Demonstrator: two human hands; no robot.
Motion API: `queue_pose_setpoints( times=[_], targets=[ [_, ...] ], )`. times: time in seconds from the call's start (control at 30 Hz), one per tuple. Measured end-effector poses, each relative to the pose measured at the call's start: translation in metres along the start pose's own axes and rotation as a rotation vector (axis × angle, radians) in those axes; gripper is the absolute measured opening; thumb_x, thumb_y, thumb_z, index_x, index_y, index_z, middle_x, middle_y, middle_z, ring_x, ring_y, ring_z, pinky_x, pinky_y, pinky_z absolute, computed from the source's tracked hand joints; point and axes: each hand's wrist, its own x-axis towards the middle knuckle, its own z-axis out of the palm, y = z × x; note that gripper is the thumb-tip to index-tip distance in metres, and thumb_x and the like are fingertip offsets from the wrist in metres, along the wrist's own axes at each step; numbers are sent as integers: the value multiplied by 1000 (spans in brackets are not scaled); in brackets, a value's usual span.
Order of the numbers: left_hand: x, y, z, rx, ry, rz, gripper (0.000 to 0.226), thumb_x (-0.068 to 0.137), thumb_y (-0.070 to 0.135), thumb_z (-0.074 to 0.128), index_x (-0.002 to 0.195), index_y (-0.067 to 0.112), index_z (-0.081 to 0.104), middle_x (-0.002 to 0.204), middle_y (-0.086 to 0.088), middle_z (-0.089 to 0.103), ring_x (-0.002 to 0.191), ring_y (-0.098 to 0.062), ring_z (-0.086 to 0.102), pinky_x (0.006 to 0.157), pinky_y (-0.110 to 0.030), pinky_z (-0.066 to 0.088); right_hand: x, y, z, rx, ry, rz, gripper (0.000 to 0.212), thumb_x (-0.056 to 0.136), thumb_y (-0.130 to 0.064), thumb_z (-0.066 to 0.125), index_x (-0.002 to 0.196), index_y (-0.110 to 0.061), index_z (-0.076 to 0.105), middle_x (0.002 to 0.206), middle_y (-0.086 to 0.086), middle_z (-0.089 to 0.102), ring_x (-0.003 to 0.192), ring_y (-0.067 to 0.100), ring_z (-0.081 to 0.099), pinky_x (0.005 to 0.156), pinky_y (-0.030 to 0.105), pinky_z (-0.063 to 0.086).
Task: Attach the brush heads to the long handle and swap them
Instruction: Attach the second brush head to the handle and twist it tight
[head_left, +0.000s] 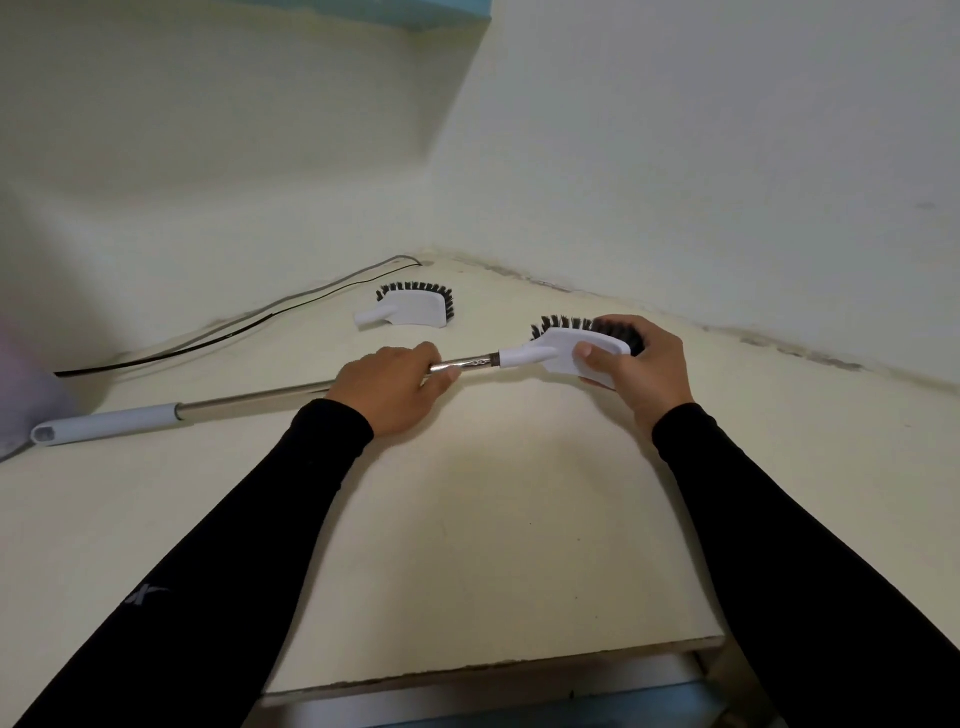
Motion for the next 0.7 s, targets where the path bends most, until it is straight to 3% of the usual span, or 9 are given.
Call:
queue_pose_setpoints(
  times=[0.07,0.23,0.4,0.57,0.7],
  targets=[
    [1,0,-3,2,3,5,54,94,64,20,79,22,50,71,4,56,73,-28,56,57,-33,37,0,0,1,15,-3,-10,29,74,-9,89,95,-26,77,91,-11,77,84,10,72,83,40,63],
    [4,8,-7,42,40,-20,73,91,69,9,63,14,48,61,1,54,59,-22,52,55,-32,35,-1,-4,-3,126,-12,0,35,76,-1,88,104,-20,76,101,0,75,94,21,71,90,50,63],
    [7,5,-8,24,23,-126,78,87,75,5,60,15,47,65,-2,55,59,-20,51,55,-33,33,-2,-6,-1,133,-47,-56,38,78,7,84,100,-24,76,95,-3,74,83,12,69,75,31,60],
    [6,7,-5,50,103,-92,77,89,72,6,58,14,46,59,1,53,56,-19,49,53,-31,30,-1,-6,-2,164,-43,-28,35,80,5,83,101,-21,77,96,0,74,85,15,70,81,40,64],
    [7,3,-4,-3,148,-3,70,90,70,13,64,15,46,56,0,53,60,-25,52,55,-33,36,0,-7,-3,161,-28,-22,34,80,7,82,101,-19,76,92,-4,75,80,9,70,71,29,62]
  ],
)
